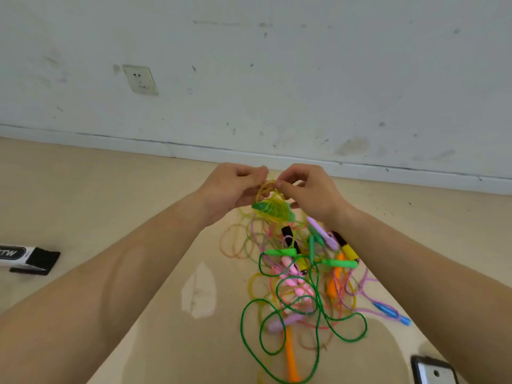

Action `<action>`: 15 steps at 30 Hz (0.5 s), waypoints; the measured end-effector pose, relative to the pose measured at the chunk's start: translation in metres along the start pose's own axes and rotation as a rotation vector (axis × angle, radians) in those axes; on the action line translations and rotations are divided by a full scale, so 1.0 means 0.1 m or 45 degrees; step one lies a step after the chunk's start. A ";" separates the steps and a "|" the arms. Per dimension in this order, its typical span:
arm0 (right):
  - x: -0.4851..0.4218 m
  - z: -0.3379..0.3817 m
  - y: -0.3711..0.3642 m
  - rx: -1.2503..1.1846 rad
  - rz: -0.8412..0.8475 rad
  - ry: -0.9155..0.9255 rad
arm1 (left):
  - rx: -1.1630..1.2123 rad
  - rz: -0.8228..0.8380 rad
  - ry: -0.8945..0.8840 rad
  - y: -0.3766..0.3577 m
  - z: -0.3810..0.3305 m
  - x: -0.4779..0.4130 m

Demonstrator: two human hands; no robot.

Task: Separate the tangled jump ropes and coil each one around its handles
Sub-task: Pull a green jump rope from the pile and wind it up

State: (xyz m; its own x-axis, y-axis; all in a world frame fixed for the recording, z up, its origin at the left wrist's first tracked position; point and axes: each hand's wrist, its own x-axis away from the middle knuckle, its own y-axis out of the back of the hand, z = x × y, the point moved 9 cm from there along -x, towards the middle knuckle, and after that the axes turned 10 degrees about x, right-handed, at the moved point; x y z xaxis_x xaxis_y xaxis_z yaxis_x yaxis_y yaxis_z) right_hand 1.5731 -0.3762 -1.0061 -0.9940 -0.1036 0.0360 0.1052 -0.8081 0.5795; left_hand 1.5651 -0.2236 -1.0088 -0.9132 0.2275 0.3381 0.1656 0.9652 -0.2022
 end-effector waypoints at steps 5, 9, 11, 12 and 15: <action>-0.69 0.01 -0.05 0.006 0.000 -0.015 | -0.012 -0.096 -0.103 0.29 -0.26 -0.52; -0.92 0.21 -0.14 -0.004 0.066 -0.051 | -0.156 -0.182 -0.149 0.49 -0.56 -0.61; -0.96 0.40 -0.14 -0.057 0.104 -0.090 | -0.201 -0.214 -0.160 0.56 -0.75 -0.57; -0.97 0.52 -0.13 -0.087 0.125 -0.119 | -0.222 -0.236 -0.162 0.59 -0.87 -0.52; -0.93 1.02 0.05 -0.110 0.156 -0.140 | -0.266 -0.318 -0.143 0.65 -1.32 -0.30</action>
State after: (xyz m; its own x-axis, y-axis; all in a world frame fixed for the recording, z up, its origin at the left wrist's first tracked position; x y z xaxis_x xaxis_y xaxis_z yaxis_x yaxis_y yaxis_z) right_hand 1.6627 -0.3111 -0.9236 -0.9704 -0.1445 0.1935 0.2235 -0.8406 0.4934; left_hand 1.6527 -0.1507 -0.9110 -0.9686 -0.0239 0.2475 -0.0067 0.9975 0.0705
